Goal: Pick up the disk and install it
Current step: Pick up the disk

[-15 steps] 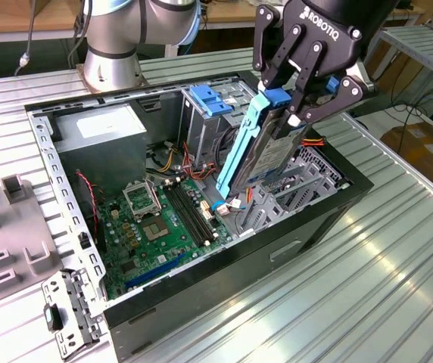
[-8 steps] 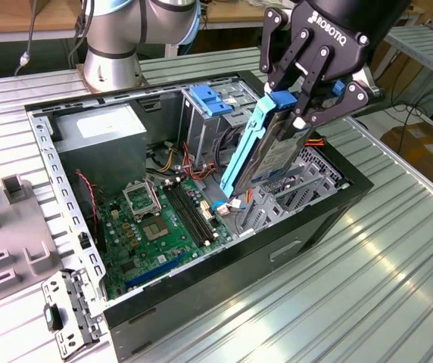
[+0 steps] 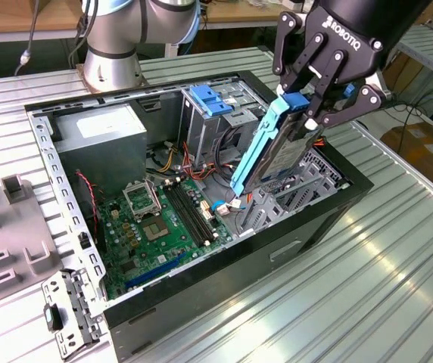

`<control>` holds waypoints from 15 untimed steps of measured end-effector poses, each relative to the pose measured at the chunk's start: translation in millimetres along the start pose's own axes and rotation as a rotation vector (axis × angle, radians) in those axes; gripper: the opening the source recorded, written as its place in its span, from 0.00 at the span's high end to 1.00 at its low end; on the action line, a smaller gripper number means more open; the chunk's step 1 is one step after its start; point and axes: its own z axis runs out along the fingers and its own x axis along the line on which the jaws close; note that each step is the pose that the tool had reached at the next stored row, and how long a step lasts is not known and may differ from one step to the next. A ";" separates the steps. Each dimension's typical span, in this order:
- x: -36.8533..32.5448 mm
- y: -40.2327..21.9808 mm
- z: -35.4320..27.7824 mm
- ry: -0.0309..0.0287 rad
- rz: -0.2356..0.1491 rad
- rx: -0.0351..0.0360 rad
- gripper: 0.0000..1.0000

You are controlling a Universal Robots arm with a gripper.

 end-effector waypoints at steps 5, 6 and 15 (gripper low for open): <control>2.4 -13.5 0.5 -0.0007 0.000 -0.0015 0.63; 2.6 -15.9 0.5 -0.0005 0.000 -0.0018 0.63; 4.2 -39.8 3.8 -0.0007 0.000 -0.0050 0.63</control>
